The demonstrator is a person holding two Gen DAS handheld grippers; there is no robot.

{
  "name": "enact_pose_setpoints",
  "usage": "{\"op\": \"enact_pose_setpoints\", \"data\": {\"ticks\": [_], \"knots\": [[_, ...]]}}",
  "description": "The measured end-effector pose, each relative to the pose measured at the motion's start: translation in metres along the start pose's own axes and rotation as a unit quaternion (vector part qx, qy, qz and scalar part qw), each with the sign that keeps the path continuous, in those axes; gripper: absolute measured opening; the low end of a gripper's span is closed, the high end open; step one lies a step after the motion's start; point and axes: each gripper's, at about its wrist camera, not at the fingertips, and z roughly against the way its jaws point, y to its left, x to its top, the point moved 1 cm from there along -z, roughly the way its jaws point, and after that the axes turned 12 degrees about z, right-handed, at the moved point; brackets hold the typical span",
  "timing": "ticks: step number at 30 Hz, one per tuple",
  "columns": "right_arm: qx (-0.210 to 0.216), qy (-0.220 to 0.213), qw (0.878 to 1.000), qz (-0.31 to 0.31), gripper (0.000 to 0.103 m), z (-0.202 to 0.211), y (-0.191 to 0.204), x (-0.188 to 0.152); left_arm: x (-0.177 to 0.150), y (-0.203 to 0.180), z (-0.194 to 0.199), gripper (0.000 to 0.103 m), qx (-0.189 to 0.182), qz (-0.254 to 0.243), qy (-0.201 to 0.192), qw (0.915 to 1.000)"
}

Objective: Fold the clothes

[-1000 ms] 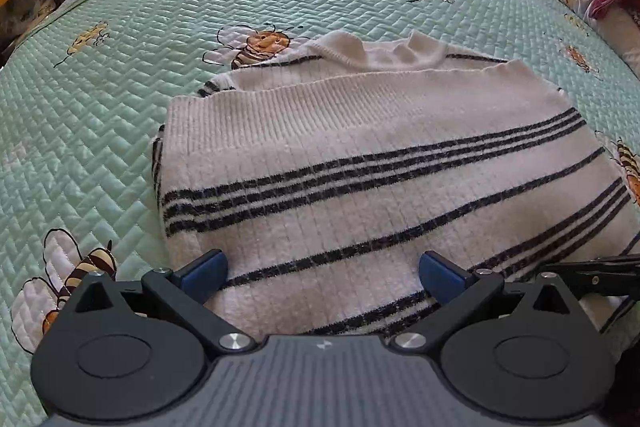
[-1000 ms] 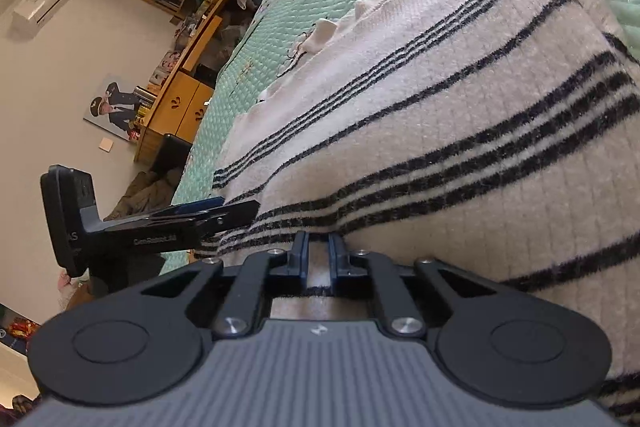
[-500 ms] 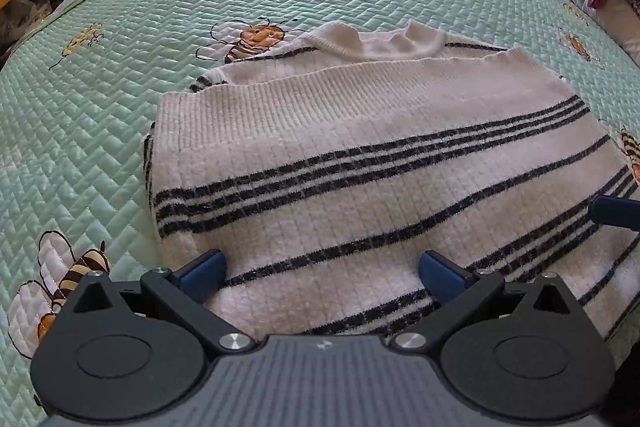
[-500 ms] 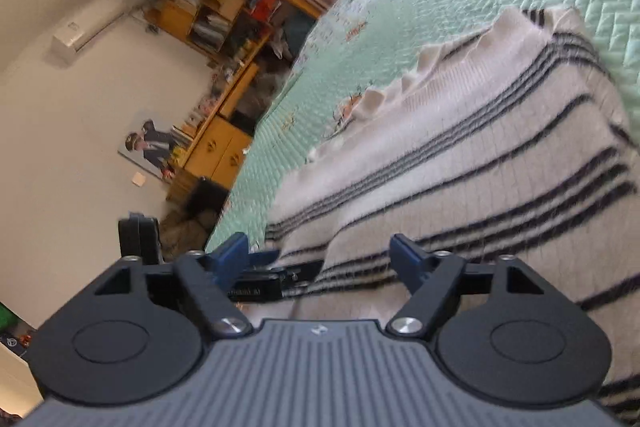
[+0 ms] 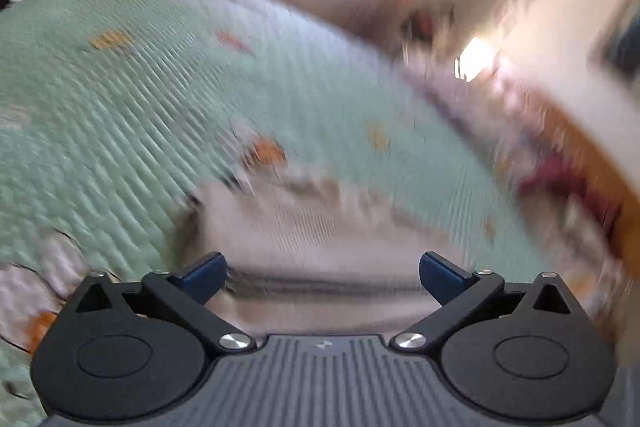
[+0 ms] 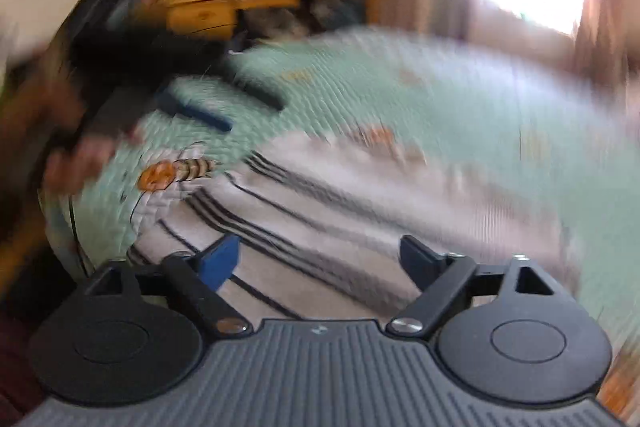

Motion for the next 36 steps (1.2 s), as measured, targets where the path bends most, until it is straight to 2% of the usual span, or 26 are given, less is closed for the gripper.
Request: {"op": "enact_pose_setpoints", "data": {"ticks": [1,3,5,8,11,15,18,21,25,28,31,33,35,36], "knots": [[-0.007,-0.018,0.999,0.044,0.091,0.002,0.016,0.006,0.007,0.011,0.003,0.102,-0.004,0.018,0.003,0.9998],[-0.018,-0.042,0.991,0.125,0.091,0.001,0.046,0.015,0.012,0.034,-0.007,0.102,0.001,0.046,0.039,0.9982],[-0.015,-0.030,0.981,0.193,0.090,-0.015,0.075,0.025,0.012,0.051,-0.020,0.102,0.021,0.058,0.068,0.9958],[0.033,-0.010,0.974,0.223,0.081,-0.032,0.094,0.032,0.010,0.067,-0.035,0.102,0.034,0.062,0.085,0.9938],[0.065,0.029,0.965,0.254,0.078,-0.047,0.104,0.031,0.013,0.077,-0.048,0.102,0.007,0.093,0.096,0.9910],[0.060,0.081,0.936,0.338,0.075,-0.065,0.125,0.026,0.017,0.090,-0.065,0.102,-0.027,0.139,0.106,0.9842],[0.029,0.104,0.906,0.409,0.075,-0.071,0.143,0.020,0.017,0.104,-0.073,0.102,-0.041,0.172,0.106,0.9786],[0.002,0.112,0.883,0.455,0.074,-0.075,0.159,0.017,0.018,0.117,-0.080,0.102,-0.051,0.190,0.112,0.9740],[-0.067,0.127,0.862,0.486,0.078,-0.089,0.176,0.015,0.021,0.117,-0.090,0.102,-0.059,0.187,0.124,0.9726],[-0.125,0.128,0.841,0.511,0.079,-0.102,0.187,0.015,0.023,0.115,-0.099,0.102,-0.059,0.181,0.133,0.9726],[-0.150,0.136,0.828,0.523,0.080,-0.114,0.197,0.012,0.027,0.114,-0.109,0.102,-0.058,0.183,0.138,0.9717],[-0.169,0.130,0.813,0.542,0.086,-0.119,0.202,0.010,0.031,0.112,-0.118,0.102,-0.057,0.183,0.142,0.9712],[-0.191,0.124,0.800,0.555,0.099,-0.126,0.201,0.010,0.036,0.110,-0.127,0.102,-0.056,0.182,0.147,0.9707],[-0.198,0.124,0.797,0.556,0.101,-0.129,0.201,0.013,0.039,0.107,-0.133,0.102,-0.056,0.181,0.150,0.9704]]}}
